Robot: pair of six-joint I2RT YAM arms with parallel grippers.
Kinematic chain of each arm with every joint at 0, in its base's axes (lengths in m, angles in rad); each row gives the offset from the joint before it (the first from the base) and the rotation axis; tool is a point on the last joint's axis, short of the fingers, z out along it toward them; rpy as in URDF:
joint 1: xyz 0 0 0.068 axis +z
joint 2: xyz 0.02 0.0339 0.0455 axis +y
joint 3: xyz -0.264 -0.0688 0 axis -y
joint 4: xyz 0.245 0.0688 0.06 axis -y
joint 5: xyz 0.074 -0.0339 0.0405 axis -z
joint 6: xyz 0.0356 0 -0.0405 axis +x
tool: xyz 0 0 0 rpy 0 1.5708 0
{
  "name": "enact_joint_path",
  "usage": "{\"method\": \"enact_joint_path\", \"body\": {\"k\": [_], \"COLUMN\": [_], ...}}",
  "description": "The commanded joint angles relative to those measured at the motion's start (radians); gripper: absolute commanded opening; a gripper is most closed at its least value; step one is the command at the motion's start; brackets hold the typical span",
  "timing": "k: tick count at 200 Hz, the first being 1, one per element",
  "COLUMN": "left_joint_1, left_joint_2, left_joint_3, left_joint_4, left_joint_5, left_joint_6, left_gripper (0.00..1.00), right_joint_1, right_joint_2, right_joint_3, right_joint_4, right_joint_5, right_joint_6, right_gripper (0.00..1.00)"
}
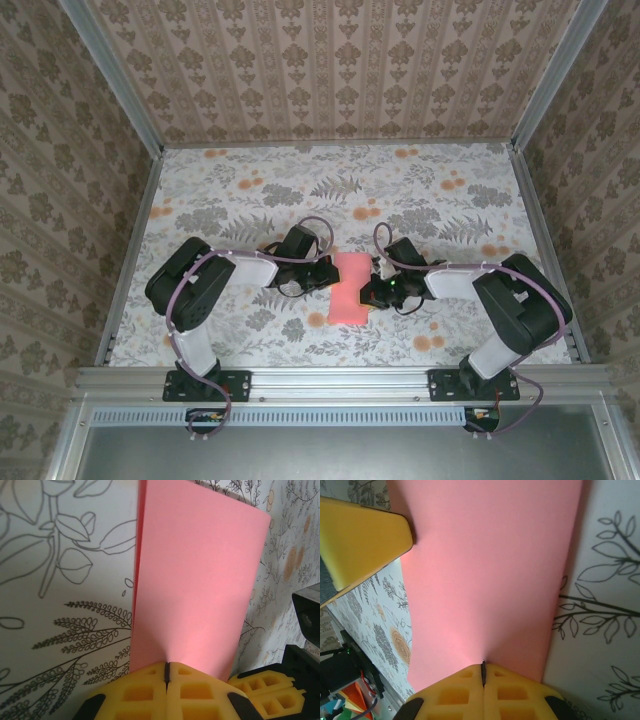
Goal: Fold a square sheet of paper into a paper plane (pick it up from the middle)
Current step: Fold the square sheet of paper in half at the center of the table.
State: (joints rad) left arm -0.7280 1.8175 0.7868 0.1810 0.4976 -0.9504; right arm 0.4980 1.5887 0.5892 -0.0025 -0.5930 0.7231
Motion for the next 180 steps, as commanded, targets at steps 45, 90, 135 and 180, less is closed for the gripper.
{"method": "enact_joint_path", "body": {"k": [45,90,135,180], "left_joint_1": [-0.007,-0.006,-0.003,0.005], "left_joint_2": [0.106,0.108,0.106,0.103], "left_joint_3": [-0.09,-0.093,-0.1,-0.112], "left_joint_4": [-0.281,-0.276,-0.271,-0.272], "left_joint_5": [-0.175,-0.18,-0.185,-0.196], "left_joint_6": [-0.017,-0.026,-0.033,-0.035], "left_gripper": [0.0,0.0,0.0,0.0], "right_joint_1": [0.032,0.063,0.07,0.07], "right_joint_2": [-0.072,-0.029,-0.02,-0.106], "right_joint_3": [0.017,-0.024,-0.056,-0.131], "right_joint_4": [-0.071,-0.042,-0.114,-0.218], "right_joint_5": [-0.045,-0.043,-0.005,0.012], "right_joint_6": [0.006,0.03,0.0,-0.001], "right_gripper": [0.0,0.0,0.0,0.0]}}
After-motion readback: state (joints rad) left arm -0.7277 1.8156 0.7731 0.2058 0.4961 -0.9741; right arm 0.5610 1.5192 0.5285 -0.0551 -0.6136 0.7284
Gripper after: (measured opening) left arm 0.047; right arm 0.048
